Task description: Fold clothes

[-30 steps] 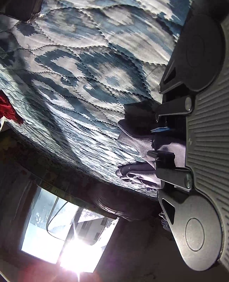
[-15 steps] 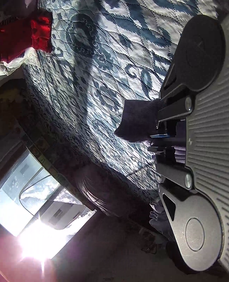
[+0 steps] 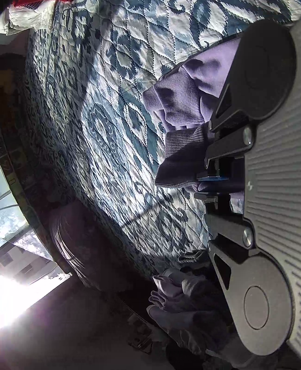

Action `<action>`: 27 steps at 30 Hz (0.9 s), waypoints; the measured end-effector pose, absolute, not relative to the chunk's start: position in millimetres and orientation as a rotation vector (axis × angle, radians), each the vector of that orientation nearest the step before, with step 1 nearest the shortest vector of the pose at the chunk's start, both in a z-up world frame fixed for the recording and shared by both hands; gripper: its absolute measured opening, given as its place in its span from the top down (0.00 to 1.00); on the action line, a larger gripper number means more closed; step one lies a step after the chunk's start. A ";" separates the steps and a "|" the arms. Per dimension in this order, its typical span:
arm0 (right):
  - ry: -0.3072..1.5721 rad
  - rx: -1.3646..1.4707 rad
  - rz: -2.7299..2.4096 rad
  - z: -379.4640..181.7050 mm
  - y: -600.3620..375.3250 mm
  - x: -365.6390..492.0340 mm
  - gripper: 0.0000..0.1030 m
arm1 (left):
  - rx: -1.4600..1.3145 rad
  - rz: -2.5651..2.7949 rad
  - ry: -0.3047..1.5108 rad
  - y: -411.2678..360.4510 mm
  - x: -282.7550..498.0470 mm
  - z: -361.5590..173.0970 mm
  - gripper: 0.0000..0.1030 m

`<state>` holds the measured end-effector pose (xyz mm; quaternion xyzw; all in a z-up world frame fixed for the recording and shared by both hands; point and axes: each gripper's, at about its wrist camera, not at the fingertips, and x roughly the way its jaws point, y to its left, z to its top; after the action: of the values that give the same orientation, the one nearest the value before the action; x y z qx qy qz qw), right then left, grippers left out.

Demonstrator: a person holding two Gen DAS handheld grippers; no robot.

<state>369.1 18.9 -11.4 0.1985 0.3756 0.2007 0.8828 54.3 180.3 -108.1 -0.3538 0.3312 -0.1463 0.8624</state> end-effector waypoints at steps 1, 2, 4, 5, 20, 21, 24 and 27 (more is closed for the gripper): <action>0.792 0.391 0.419 -15.2 27.5 372.3 0.90 | -0.763 -0.306 0.695 183.3 54.7 -108.9 0.91; 0.803 0.369 0.414 -19.7 35.1 375.6 0.90 | -0.774 -0.304 0.695 184.8 54.8 -109.3 0.91; 0.823 0.340 0.406 -29.1 47.0 382.4 0.90 | -0.802 -0.305 0.696 187.9 54.7 -110.9 0.91; 0.832 0.327 0.396 -34.2 51.6 385.6 0.90 | -0.819 -0.303 0.697 190.0 54.2 -112.3 0.91; 0.738 0.390 0.475 -11.0 -1.5 374.8 0.69 | -1.008 -0.284 0.680 207.6 45.1 -123.2 0.91; 0.729 0.370 0.467 -9.3 -11.4 366.3 0.69 | -1.009 -0.282 0.676 208.1 44.0 -122.3 0.90; 0.719 0.364 0.460 -12.0 -46.6 340.2 0.68 | -0.978 -0.263 0.656 207.2 40.4 -116.1 0.83; 0.731 0.367 0.453 -23.5 -76.8 311.0 0.68 | -0.972 -0.246 0.627 208.7 33.0 -110.0 0.77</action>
<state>311.0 -76.8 -23.5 0.1770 0.3522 0.2185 0.8927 33.0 208.7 -110.0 -0.4580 0.2957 -0.1161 0.8303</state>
